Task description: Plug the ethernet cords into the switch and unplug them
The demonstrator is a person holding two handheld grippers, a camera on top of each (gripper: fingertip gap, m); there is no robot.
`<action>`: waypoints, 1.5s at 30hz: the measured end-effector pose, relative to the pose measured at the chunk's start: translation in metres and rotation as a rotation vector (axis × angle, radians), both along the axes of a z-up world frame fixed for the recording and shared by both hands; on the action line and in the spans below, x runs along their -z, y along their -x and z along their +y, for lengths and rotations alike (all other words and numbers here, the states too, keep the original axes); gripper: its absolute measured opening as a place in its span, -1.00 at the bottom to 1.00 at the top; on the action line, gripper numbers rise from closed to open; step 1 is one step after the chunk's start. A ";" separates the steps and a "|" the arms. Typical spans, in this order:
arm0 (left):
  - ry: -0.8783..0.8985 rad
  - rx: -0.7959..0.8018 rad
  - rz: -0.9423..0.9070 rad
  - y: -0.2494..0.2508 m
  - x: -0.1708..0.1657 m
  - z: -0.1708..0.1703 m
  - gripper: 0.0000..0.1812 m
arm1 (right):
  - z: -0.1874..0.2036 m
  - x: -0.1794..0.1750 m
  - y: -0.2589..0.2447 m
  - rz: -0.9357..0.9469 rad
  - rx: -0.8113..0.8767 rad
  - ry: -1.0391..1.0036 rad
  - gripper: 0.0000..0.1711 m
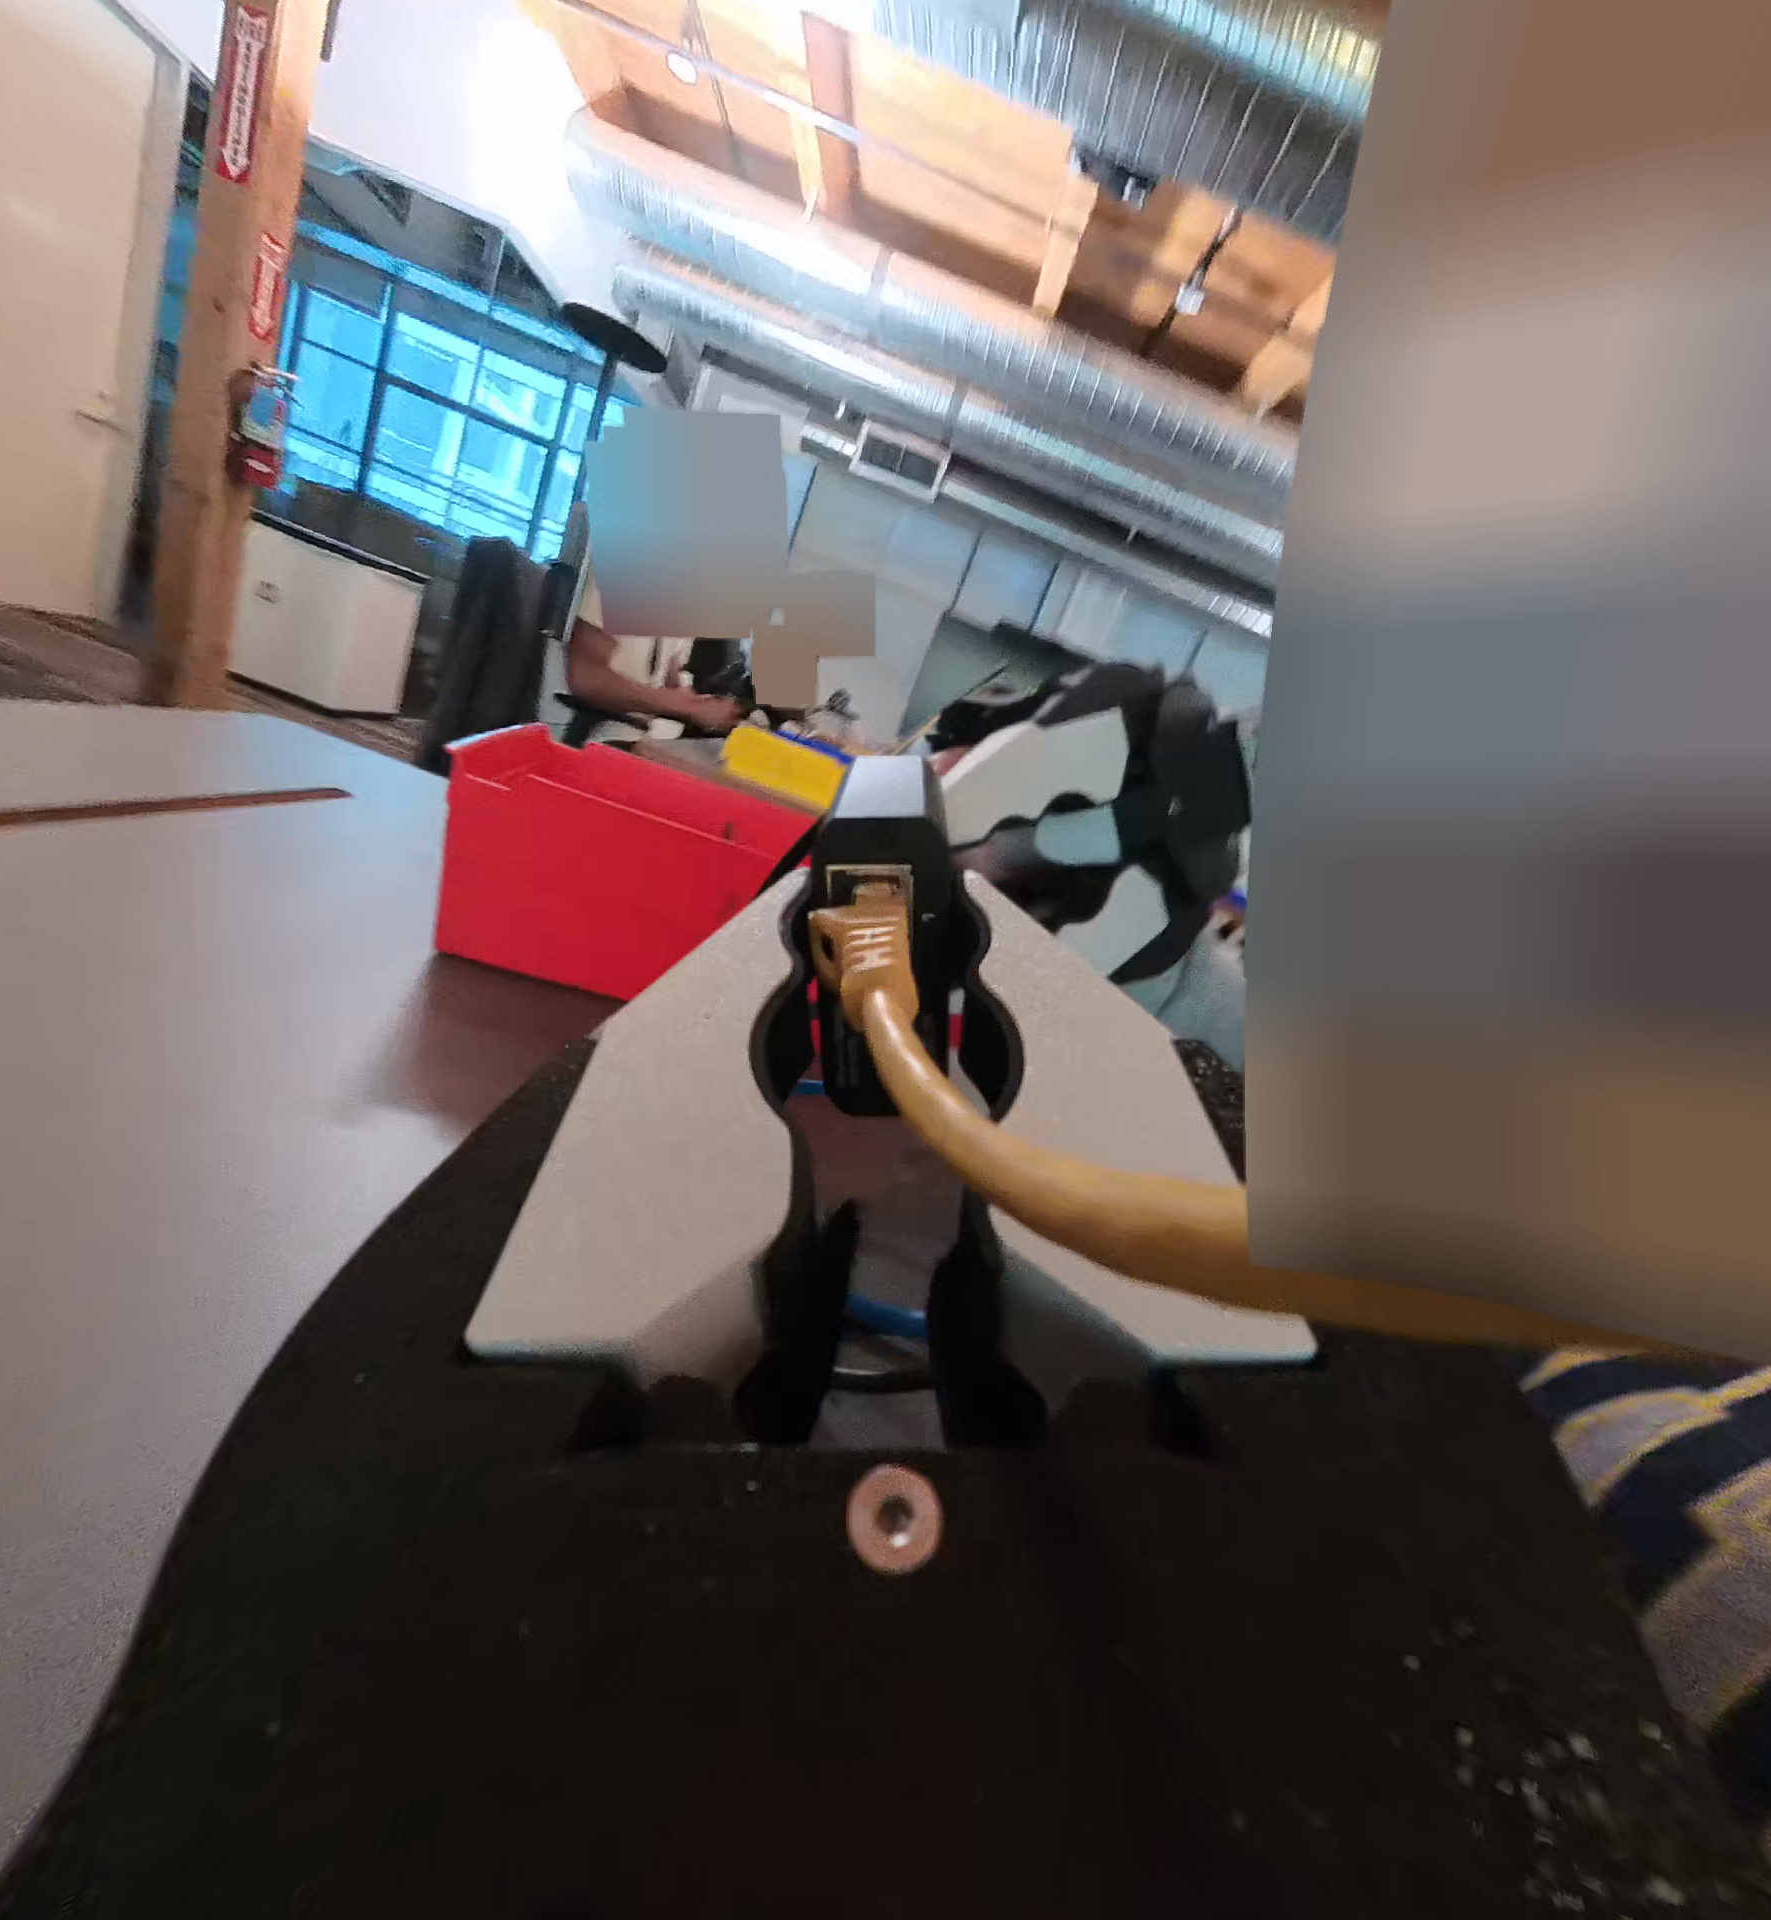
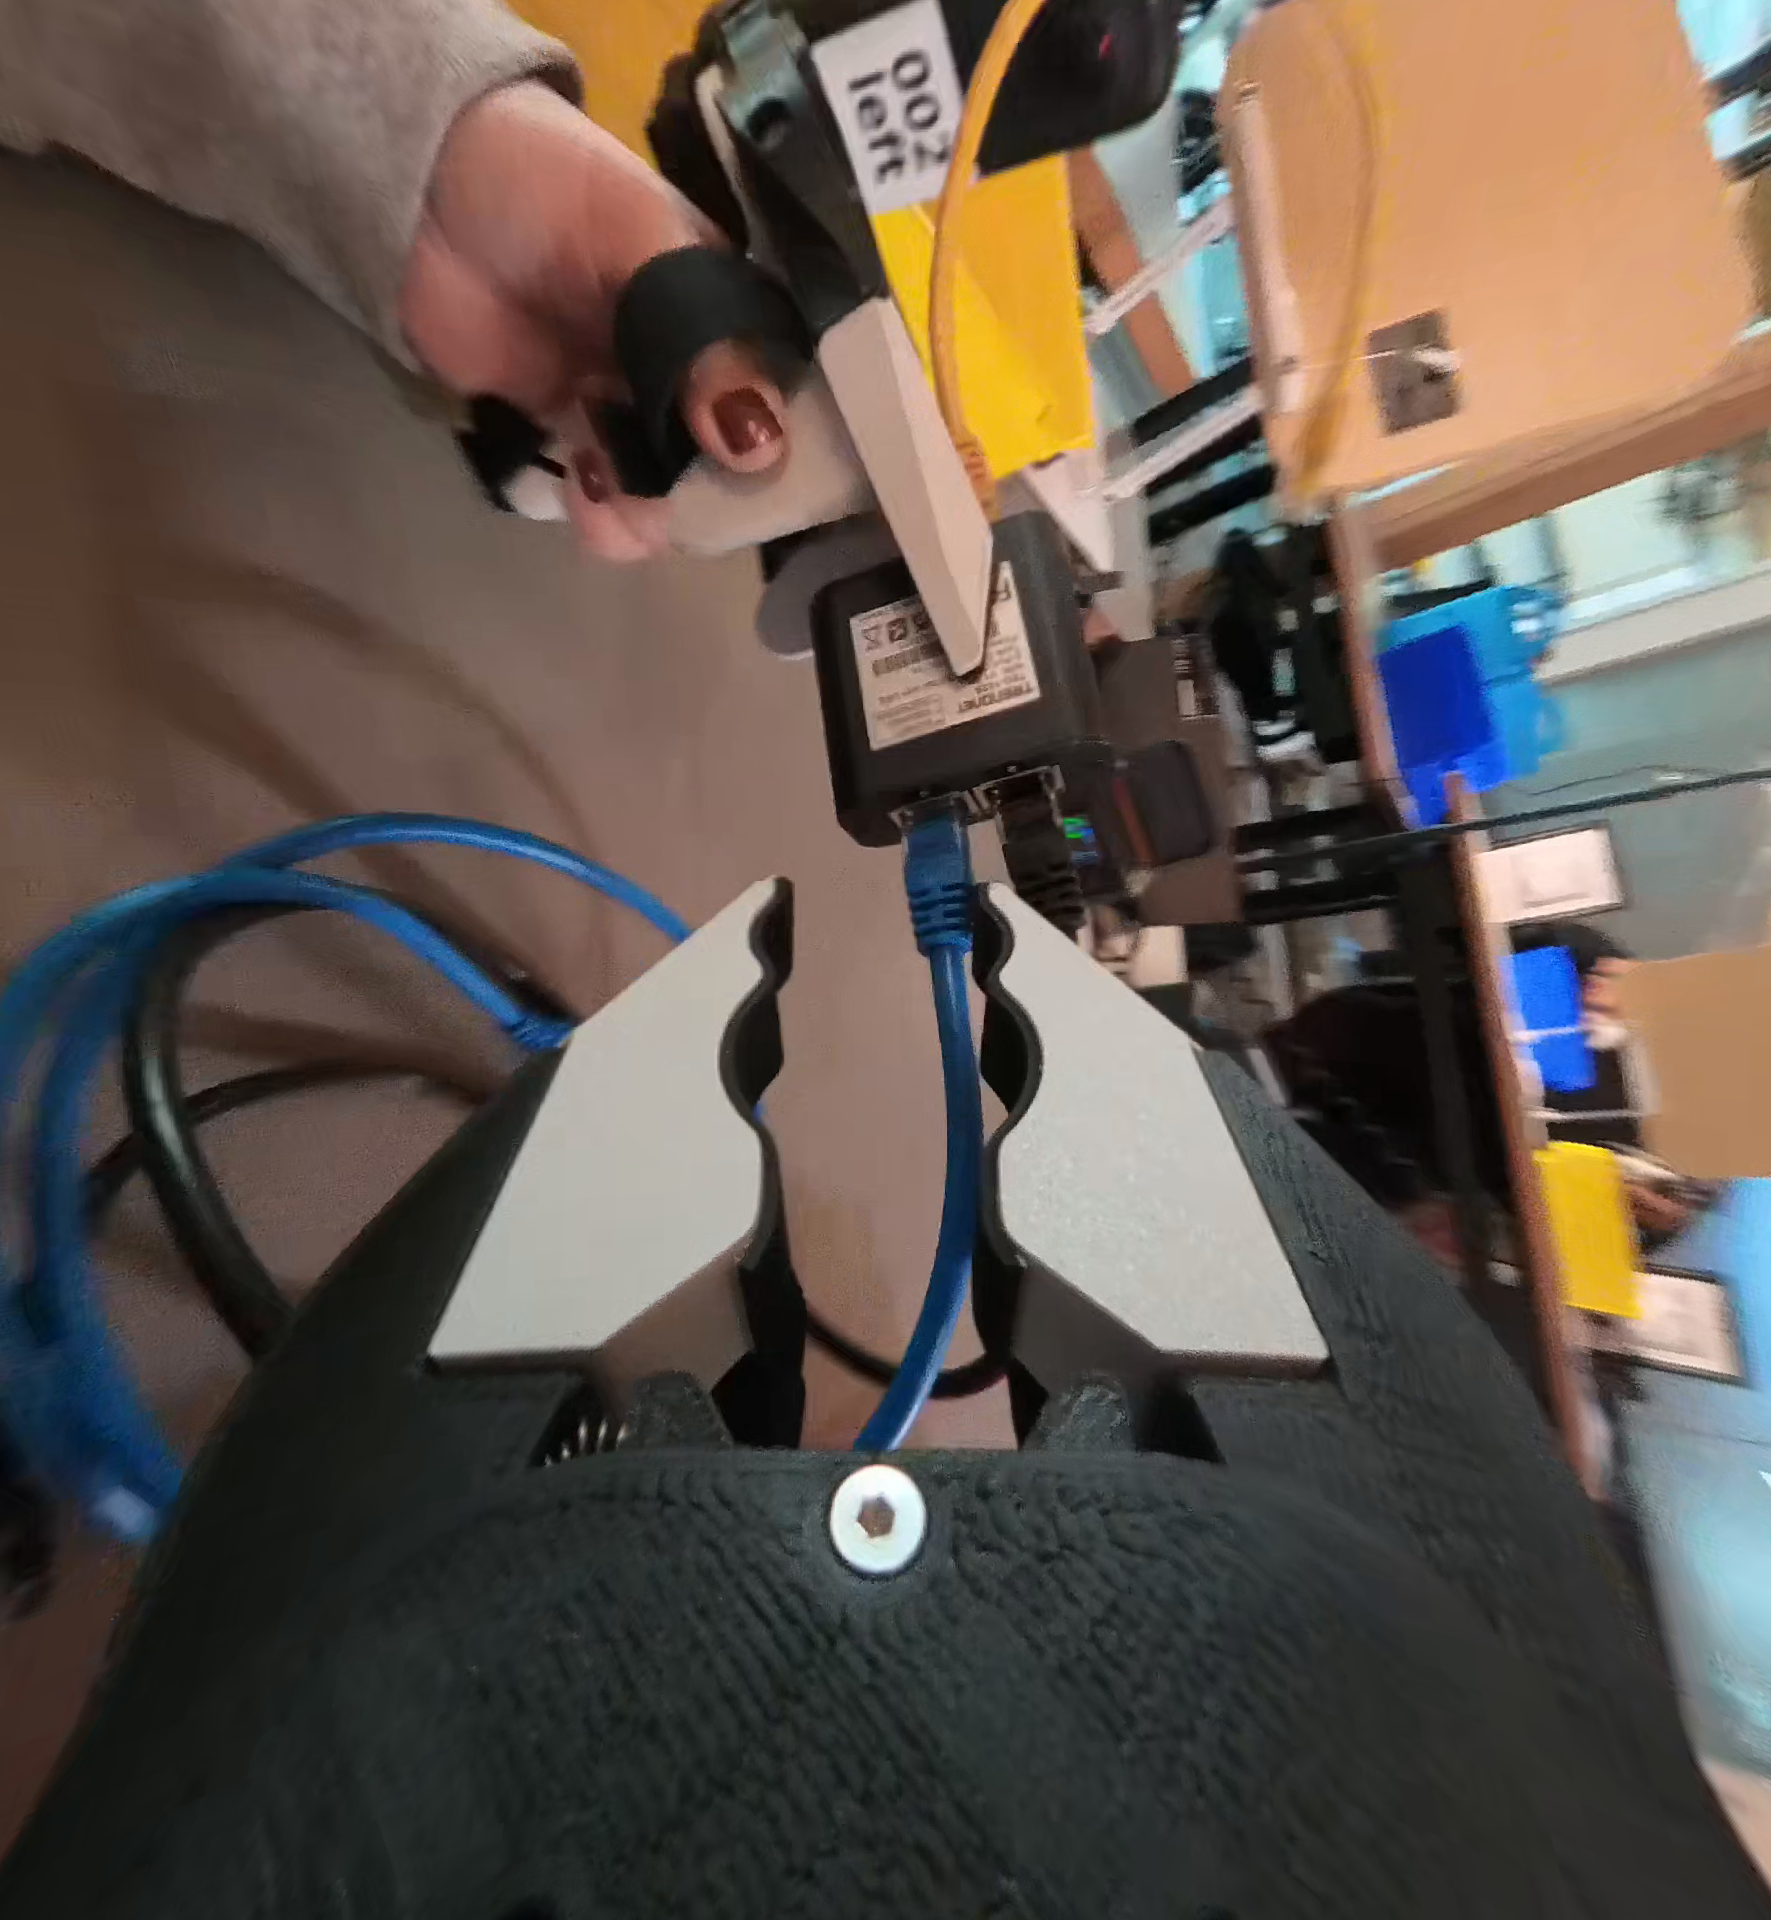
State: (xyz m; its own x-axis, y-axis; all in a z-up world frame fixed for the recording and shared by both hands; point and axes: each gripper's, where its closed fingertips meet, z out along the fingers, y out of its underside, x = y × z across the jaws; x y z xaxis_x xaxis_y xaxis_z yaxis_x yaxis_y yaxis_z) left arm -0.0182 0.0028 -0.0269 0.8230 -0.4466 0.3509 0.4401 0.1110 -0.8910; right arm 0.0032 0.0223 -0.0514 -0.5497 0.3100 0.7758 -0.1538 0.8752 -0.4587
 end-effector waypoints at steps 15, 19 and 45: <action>-0.108 -0.029 -0.227 0.030 -0.011 -0.017 -0.77 | -0.018 -0.034 -0.035 0.510 -0.175 -0.048 -0.49; -0.009 -0.098 0.144 0.008 0.003 -0.008 -0.76 | -0.017 -0.028 -0.012 0.168 -0.069 0.177 -0.06; 0.032 -0.586 0.513 0.036 0.003 -0.009 -0.12 | 0.109 -0.226 -0.003 0.155 0.095 0.169 -0.74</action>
State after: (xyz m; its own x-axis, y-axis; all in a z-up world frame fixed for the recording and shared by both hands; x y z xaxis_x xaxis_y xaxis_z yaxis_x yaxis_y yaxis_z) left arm -0.0543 -0.0059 -0.0295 0.9845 0.1152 -0.1322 -0.1506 0.1685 -0.9741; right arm 0.0061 0.1310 0.1744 -0.3901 0.4871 0.7814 -0.1540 0.8021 -0.5769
